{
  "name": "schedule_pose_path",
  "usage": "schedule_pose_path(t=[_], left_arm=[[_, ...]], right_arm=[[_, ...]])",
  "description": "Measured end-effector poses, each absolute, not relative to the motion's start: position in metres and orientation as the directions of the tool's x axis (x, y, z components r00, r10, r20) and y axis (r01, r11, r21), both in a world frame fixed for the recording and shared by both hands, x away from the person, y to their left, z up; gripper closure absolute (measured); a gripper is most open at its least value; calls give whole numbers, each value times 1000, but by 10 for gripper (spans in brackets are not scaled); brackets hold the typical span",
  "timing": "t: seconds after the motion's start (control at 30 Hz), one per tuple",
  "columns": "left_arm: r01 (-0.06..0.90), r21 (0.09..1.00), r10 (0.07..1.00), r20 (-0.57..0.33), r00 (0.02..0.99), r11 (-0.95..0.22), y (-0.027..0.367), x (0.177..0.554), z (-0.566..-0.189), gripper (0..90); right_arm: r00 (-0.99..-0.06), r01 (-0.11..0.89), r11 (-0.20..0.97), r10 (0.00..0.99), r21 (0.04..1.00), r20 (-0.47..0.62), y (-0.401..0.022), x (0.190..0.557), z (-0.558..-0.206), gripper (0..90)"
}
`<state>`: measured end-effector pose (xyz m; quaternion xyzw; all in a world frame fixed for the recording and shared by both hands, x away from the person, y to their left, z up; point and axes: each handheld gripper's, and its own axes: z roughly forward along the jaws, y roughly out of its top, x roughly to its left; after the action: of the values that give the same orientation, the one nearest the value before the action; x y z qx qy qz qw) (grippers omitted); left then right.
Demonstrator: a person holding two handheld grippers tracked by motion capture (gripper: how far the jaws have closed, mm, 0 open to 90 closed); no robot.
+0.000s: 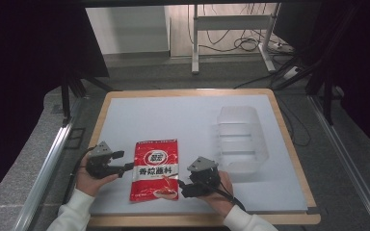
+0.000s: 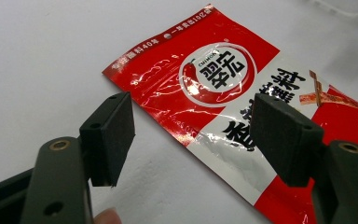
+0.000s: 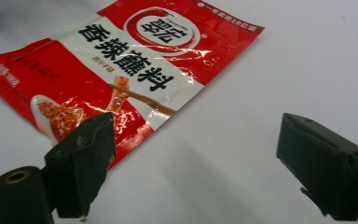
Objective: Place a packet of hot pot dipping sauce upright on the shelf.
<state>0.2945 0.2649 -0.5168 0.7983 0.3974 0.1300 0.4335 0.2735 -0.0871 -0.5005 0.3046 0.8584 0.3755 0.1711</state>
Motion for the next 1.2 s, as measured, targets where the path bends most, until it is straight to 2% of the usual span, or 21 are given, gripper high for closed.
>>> schedule_pose_path(t=[0.27, 0.53, 0.93, 1.2], left_arm=[[527, 790, 748, -137, 649, -312, 267, 295, -519, 305], [523, 789, 744, -130, 655, -323, 266, 296, -521, 305], [513, 802, 747, -132, 651, -305, 266, 298, -518, 308], [518, 796, 746, -131, 653, -313, 263, 298, -520, 307]], right_arm=[[-771, 421, 525, 637, 740, -14, -93, 282, -496, 153], [-804, 388, 544, 594, 744, -15, -91, 283, -476, 179], [-812, 414, 516, 582, 750, 47, -85, 316, -452, 183], [-804, 432, 508, 591, 745, 64, -78, 340, -451, 183]])
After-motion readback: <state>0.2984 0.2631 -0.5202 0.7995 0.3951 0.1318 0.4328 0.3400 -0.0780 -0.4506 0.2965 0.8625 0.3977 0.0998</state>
